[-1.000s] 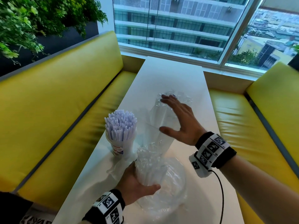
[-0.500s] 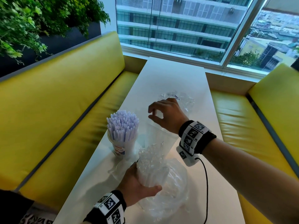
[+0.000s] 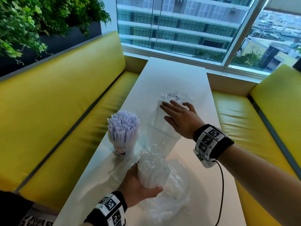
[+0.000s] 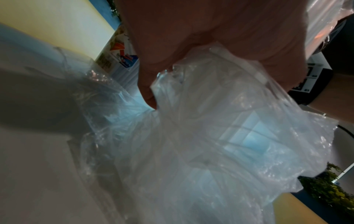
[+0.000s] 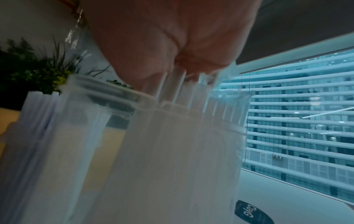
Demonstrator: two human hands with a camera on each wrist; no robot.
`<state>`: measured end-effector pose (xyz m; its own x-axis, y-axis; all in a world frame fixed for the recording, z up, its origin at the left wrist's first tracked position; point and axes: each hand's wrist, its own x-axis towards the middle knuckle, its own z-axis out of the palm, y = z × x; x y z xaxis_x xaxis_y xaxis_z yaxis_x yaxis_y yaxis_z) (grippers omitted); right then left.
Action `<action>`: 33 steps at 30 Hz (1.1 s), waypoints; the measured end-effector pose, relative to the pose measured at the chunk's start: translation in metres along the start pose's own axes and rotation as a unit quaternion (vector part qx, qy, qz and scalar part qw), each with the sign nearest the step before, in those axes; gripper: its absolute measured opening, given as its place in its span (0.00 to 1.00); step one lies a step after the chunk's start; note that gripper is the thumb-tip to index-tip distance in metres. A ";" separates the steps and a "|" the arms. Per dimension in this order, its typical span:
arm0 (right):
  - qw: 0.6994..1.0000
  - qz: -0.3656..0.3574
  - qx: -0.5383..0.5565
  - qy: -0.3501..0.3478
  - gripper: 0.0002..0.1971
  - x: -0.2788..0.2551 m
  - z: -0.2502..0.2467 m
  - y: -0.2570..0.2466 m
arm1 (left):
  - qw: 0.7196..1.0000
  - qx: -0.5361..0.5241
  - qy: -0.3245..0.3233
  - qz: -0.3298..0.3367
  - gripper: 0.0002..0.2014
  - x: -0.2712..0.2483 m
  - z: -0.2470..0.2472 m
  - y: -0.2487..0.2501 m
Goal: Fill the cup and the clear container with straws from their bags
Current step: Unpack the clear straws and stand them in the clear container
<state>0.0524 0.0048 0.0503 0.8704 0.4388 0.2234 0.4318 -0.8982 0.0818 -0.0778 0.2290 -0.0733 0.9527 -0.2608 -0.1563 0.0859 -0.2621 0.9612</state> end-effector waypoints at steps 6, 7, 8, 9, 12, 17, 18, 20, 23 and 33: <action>0.994 -0.007 -0.016 0.107 0.20 0.005 -0.004 -0.003 | 1.000 0.005 -0.005 0.013 0.43 0.000 0.000 0.001; 0.992 -0.009 0.000 0.124 0.20 0.002 -0.011 -0.009 | 1.000 0.005 -0.004 0.013 0.43 0.000 -0.001 0.001; 0.990 -0.020 0.030 0.139 0.19 -0.001 -0.019 -0.016 | 1.000 0.004 -0.004 0.015 0.44 -0.001 -0.001 0.003; 0.985 -0.037 0.077 0.148 0.17 -0.007 -0.029 -0.024 | 1.000 0.003 -0.005 0.015 0.44 -0.001 -0.001 0.004; 0.952 -0.078 0.276 0.110 0.13 -0.032 -0.058 -0.047 | 1.000 -0.002 -0.007 0.017 0.42 -0.003 -0.002 0.006; 0.910 -0.040 0.409 -0.062 0.39 -0.090 -0.063 -0.063 | 1.000 0.011 -0.003 0.015 0.46 -0.003 -0.002 0.005; 0.905 -0.018 0.414 -0.093 0.46 -0.098 -0.057 -0.064 | 1.000 0.007 -0.007 0.010 0.46 -0.002 -0.002 0.005; 0.909 0.014 0.391 -0.144 0.54 -0.108 -0.043 -0.071 | 1.000 -0.018 -0.023 0.005 0.46 0.000 0.000 0.004; 0.921 0.038 0.362 -0.139 0.51 -0.112 -0.021 -0.083 | 0.999 -0.019 -0.018 0.025 0.43 -0.001 0.001 0.008; 0.903 0.074 0.421 -0.039 0.19 -0.123 -0.004 -0.094 | 0.997 -0.052 -0.020 0.052 0.36 -0.006 0.003 0.019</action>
<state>-0.0967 0.0355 0.0190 0.9334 0.3450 0.0983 0.3062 -0.6236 -0.7192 -0.0826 0.2228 -0.0553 0.9455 -0.3199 -0.0612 0.0187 -0.1342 0.9908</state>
